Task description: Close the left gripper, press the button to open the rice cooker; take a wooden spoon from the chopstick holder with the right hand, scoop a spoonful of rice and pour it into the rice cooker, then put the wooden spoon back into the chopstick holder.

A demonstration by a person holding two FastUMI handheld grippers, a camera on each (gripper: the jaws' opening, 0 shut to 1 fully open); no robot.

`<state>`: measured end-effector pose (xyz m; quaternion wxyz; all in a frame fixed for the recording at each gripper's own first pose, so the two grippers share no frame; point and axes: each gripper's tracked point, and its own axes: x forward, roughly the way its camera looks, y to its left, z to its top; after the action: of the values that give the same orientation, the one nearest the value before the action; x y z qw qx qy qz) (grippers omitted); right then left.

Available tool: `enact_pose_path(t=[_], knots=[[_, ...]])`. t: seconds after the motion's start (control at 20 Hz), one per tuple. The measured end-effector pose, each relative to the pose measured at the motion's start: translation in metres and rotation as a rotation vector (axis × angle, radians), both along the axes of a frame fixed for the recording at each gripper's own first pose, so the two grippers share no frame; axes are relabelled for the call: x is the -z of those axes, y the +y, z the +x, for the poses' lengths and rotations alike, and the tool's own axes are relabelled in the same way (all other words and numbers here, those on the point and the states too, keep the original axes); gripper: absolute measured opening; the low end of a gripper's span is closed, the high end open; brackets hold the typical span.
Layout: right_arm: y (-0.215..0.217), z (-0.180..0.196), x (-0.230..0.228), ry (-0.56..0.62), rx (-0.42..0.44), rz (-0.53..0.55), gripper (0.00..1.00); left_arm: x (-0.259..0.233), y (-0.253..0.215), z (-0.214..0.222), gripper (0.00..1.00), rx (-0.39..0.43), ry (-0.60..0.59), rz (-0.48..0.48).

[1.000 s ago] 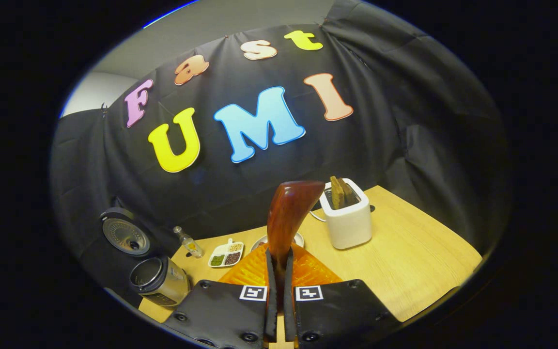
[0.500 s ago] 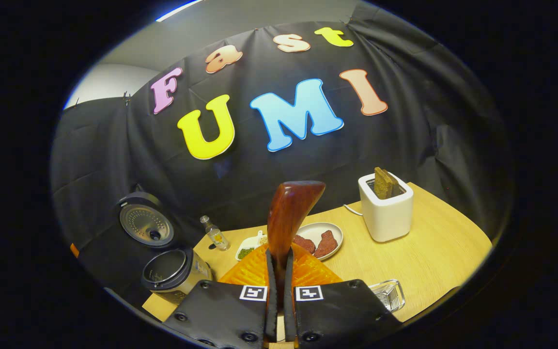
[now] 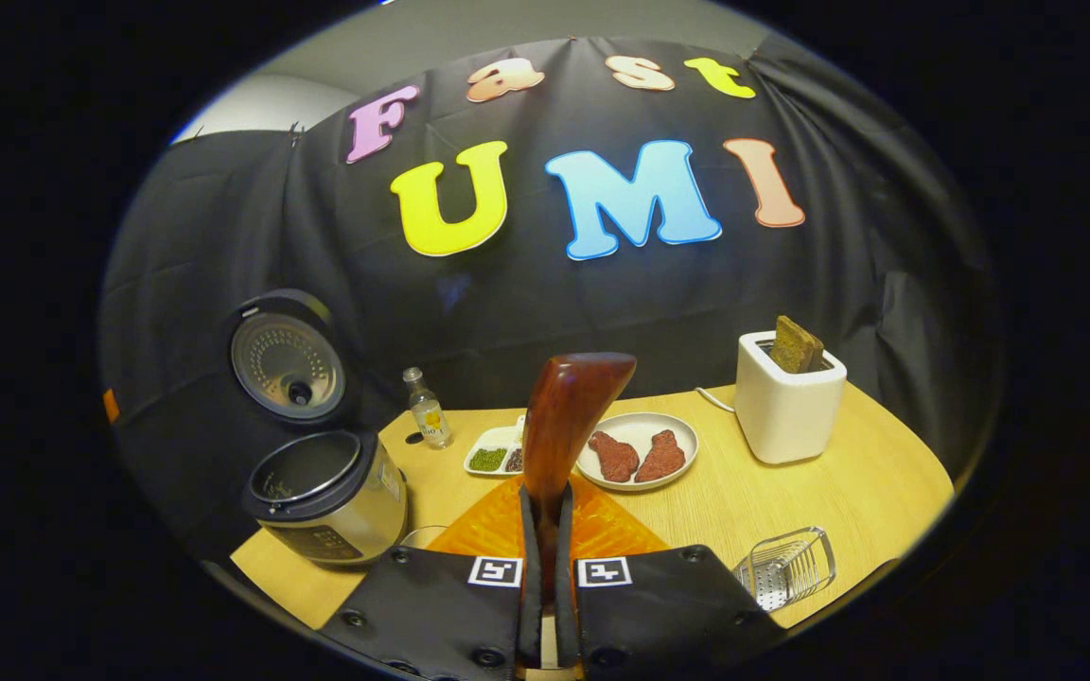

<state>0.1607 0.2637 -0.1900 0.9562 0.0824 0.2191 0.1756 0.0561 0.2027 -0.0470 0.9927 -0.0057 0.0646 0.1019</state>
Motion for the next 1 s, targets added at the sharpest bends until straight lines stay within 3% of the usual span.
enact_pose_path(t=[0.6, 0.75, 0.8, 1.0], knots=[[0.025, -0.008, 0.060, -0.070, -0.023, -0.269, 0.07, 0.017, 0.013, 0.005, 0.78, -0.007, 0.024, -0.014], [0.033, -0.013, 0.065, -0.090, -0.026, -0.306, 0.07, 0.020, 0.014, 0.005, 0.80, -0.008, 0.027, -0.017], [0.037, -0.014, 0.066, -0.100, -0.034, -0.320, 0.03, 0.020, 0.015, 0.006, 0.80, -0.008, 0.027, -0.017], [0.062, -0.027, 0.075, -0.098, -0.089, -0.334, 0.07, 0.023, 0.018, 0.005, 0.80, -0.013, 0.027, -0.026]])
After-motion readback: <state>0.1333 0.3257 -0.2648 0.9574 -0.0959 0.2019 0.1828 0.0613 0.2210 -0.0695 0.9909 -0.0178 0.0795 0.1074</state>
